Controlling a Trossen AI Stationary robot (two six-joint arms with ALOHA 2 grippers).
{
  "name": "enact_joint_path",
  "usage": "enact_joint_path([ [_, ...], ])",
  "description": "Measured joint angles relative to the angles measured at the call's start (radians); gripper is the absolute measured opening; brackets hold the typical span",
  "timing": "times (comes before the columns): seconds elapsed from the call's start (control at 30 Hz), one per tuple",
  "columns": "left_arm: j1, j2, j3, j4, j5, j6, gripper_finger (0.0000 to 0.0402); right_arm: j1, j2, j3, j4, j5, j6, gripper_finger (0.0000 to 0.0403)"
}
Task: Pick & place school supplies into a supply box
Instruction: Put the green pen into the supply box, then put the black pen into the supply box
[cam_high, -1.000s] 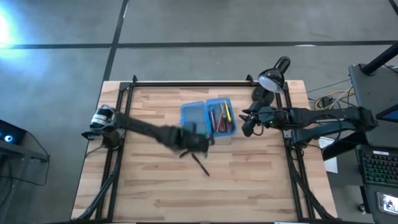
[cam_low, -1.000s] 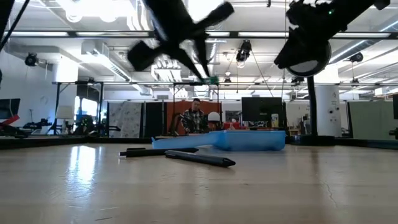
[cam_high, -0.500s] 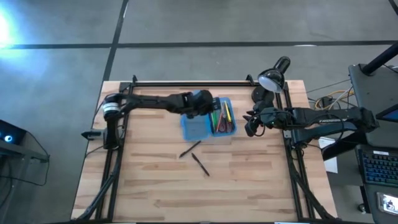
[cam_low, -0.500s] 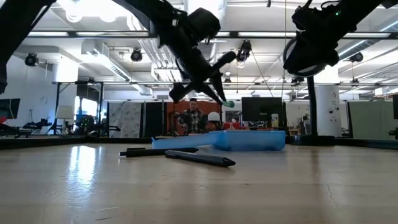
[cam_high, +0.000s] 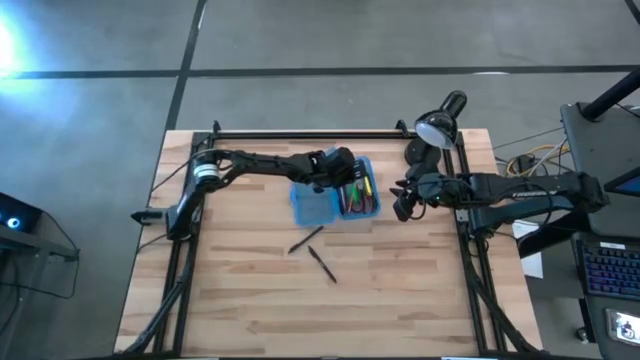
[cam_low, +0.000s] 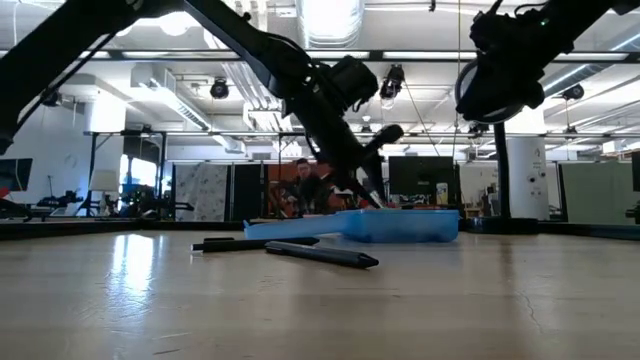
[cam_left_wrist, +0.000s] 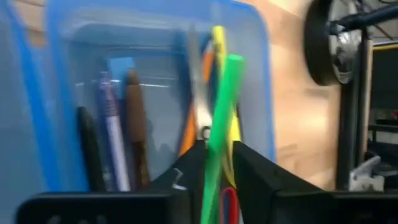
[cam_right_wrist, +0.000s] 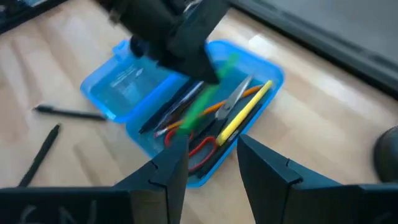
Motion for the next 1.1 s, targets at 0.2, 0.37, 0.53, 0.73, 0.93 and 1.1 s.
enact_joint_path([
  [0.2,-0.019,-0.054,0.028,-0.092,0.048,0.130,0.0120,0.000,0.026,-0.006,-0.002,-0.051,0.000,0.0150],
  [0.37,-0.098,-0.187,0.068,-0.361,0.031,0.290,0.0126,0.000,0.053,-0.006,0.003,-0.068,-0.008,0.0167],
  [0.53,-0.219,-0.280,0.081,-0.716,-0.017,0.295,0.0127,-0.001,0.070,-0.007,0.007,-0.073,-0.060,0.0176],
  [0.73,-0.351,-0.278,0.012,-0.775,-0.004,0.336,0.0127,-0.001,0.080,-0.007,0.024,-0.073,-0.113,0.0173],
  [0.93,-0.390,-0.229,-0.067,-0.683,-0.025,0.249,0.0128,0.000,0.083,-0.008,0.022,-0.073,-0.116,0.0173],
  [1.1,-0.381,-0.228,-0.151,-0.589,-0.031,0.248,0.0128,0.000,0.088,-0.008,0.020,-0.073,-0.117,0.0172],
])
